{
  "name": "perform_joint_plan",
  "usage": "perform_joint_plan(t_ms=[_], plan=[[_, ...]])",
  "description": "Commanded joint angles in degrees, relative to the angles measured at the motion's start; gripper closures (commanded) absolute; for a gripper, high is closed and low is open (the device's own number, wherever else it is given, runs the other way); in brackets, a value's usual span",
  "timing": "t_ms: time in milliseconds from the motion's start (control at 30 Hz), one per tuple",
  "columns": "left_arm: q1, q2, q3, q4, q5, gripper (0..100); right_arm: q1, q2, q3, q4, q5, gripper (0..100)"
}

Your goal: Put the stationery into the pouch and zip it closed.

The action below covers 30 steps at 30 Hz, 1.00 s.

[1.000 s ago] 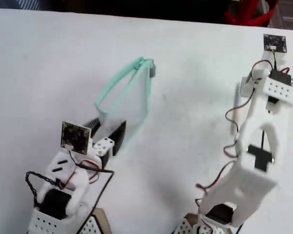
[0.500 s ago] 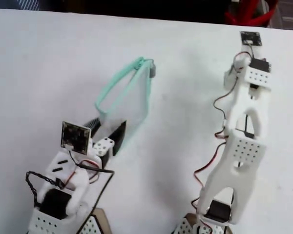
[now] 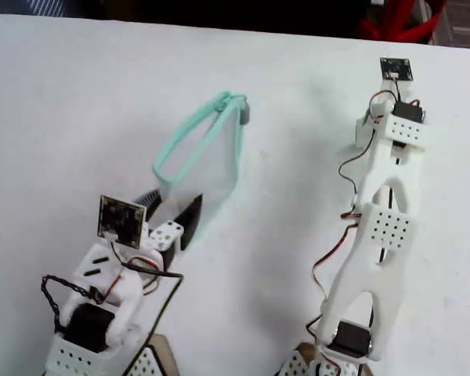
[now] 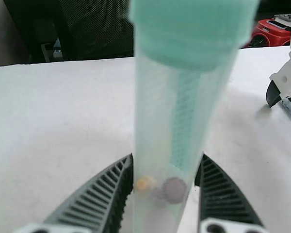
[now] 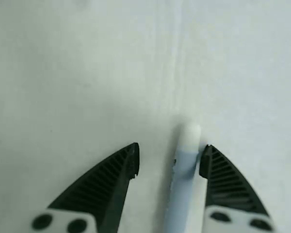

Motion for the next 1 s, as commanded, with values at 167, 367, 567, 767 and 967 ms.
perform_joint_plan(t_ms=[167, 367, 567, 767, 967], plan=[[-0.04, -0.48, -0.44, -1.76, -0.62, 79, 1.01, 2.51, -5.54, 0.04, 0.53, 98.4], [-0.04, -0.48, -0.44, -1.76, -0.62, 79, 1.71, 1.19, -6.68, 3.74, 0.53, 98.0], [-0.04, -0.48, -0.44, -1.76, -0.62, 79, 2.86, -4.44, -17.41, 19.47, 0.53, 98.1], [-0.04, -0.48, -0.44, -1.49, -0.62, 79, 3.30, -11.56, -25.23, 27.38, 0.53, 98.1], [-0.04, -0.48, -0.44, -1.49, -0.62, 79, 4.00, -25.71, -11.52, 27.47, 0.26, 98.1]])
